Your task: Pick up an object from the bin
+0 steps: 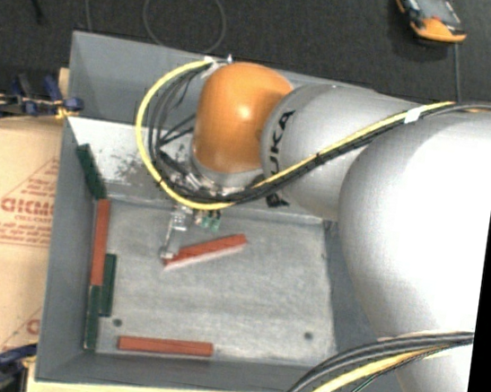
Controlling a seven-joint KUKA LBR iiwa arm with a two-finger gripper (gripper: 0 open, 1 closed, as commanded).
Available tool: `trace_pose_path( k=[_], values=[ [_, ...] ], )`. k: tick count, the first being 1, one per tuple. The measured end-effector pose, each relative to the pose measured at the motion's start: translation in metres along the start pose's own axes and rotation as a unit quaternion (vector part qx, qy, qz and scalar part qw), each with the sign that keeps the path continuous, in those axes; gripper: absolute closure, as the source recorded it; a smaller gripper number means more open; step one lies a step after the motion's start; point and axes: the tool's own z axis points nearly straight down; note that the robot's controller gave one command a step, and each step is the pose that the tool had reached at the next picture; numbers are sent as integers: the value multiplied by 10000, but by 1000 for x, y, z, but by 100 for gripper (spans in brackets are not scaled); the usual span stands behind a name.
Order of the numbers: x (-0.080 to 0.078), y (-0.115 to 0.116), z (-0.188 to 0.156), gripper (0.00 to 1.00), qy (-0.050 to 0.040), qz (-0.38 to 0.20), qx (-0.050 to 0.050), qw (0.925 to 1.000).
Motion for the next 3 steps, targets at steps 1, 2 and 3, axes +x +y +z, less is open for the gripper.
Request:
trace_pose_path(
  k=[1, 2, 3],
  values=[
    [12, -80, 42, 0, 18, -157, 18, 9999],
    [10, -74, 38, 100, -12, -170, -13, 9999],
    [12, -40, -94, 100, -46, -368, -11, 9993]
  ],
)
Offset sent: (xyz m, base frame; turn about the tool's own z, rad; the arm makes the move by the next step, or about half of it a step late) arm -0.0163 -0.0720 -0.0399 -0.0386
